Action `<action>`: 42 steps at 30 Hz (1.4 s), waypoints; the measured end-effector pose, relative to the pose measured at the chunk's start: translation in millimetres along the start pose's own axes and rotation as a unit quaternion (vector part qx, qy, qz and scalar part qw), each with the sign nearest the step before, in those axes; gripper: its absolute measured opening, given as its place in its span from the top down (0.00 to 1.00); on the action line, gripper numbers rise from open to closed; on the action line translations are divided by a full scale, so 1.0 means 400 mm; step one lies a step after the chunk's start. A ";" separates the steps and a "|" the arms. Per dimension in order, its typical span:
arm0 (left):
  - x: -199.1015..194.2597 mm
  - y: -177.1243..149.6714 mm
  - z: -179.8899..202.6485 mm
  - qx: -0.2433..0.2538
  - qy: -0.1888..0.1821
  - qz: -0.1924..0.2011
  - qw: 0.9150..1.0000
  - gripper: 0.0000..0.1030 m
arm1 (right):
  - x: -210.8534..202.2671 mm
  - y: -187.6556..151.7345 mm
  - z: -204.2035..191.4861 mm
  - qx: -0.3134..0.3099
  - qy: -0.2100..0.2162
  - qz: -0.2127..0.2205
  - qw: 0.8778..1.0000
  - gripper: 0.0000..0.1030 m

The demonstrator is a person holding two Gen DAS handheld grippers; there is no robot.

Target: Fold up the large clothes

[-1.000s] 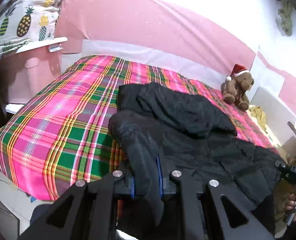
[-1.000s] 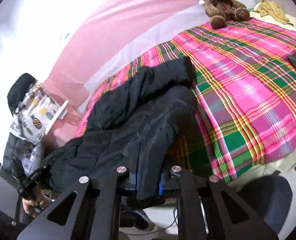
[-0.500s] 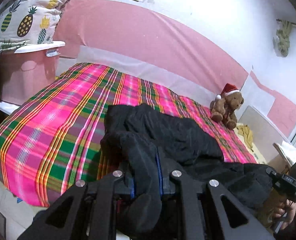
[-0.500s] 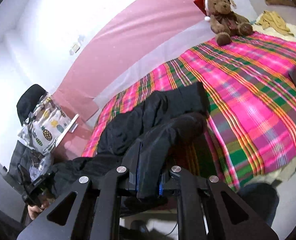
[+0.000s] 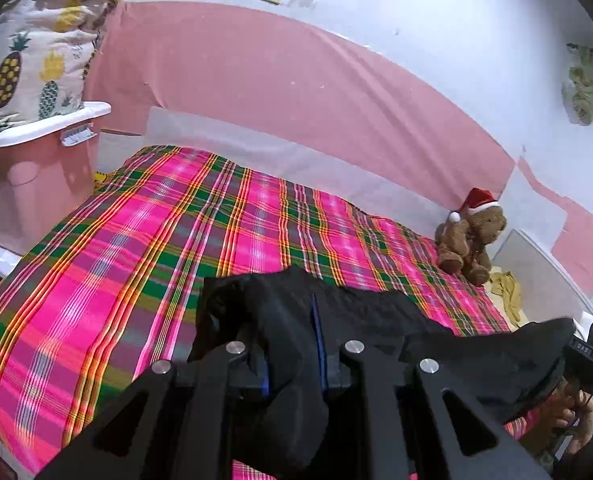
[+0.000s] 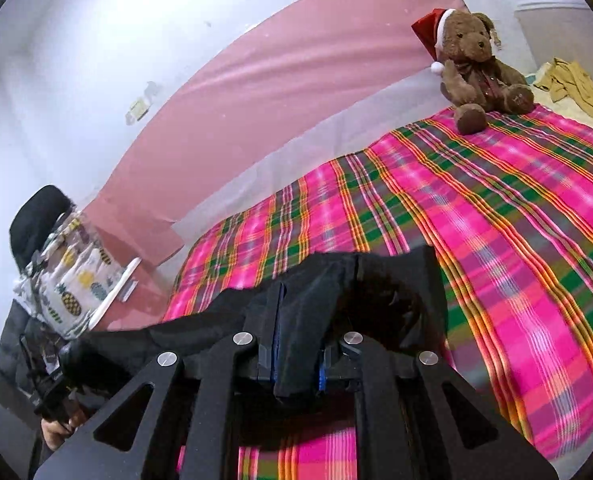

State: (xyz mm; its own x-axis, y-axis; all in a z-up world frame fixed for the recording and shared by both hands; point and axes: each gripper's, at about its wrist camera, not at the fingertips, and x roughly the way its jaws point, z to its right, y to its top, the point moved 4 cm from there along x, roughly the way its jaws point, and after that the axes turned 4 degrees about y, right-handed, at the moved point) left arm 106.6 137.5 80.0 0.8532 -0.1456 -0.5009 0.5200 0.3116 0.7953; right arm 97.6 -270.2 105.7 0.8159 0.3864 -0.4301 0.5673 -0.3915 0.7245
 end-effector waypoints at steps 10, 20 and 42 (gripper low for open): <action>0.307 0.049 -0.037 -0.005 0.054 -0.064 0.996 0.83 | 0.297 0.103 0.091 0.019 -0.057 -0.071 0.996 0.86; 0.527 -0.029 -0.093 -0.020 0.079 -0.116 0.990 0.77 | 0.535 0.045 0.227 0.060 -0.088 -0.150 0.983 0.81; 0.387 0.115 -0.074 -0.052 0.033 -0.046 0.997 0.07 | 0.434 0.161 0.184 0.098 0.023 -0.109 0.989 0.41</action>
State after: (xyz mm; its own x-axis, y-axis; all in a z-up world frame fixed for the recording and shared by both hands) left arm 261.5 157.2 29.0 0.7953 -0.1173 -0.5948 0.5866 0.3965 0.7062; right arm 284.0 -289.6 38.0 0.6686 0.5157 -0.5357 0.7434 -0.4479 0.4967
